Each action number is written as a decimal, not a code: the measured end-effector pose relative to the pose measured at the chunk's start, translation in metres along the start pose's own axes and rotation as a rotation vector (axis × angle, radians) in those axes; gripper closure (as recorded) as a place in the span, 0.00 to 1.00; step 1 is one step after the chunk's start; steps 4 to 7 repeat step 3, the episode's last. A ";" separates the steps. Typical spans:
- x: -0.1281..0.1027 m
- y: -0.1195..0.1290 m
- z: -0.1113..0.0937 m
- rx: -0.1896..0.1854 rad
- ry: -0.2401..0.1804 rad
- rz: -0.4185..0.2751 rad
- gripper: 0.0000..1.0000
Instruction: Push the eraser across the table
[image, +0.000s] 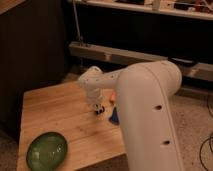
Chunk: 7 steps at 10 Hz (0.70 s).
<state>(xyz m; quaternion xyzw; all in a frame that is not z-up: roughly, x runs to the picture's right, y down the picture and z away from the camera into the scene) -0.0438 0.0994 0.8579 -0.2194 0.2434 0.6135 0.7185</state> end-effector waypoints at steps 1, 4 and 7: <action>0.002 -0.008 -0.012 0.008 -0.007 0.013 0.99; 0.005 -0.031 -0.038 0.014 -0.036 0.044 0.97; 0.005 -0.031 -0.038 0.014 -0.036 0.044 0.97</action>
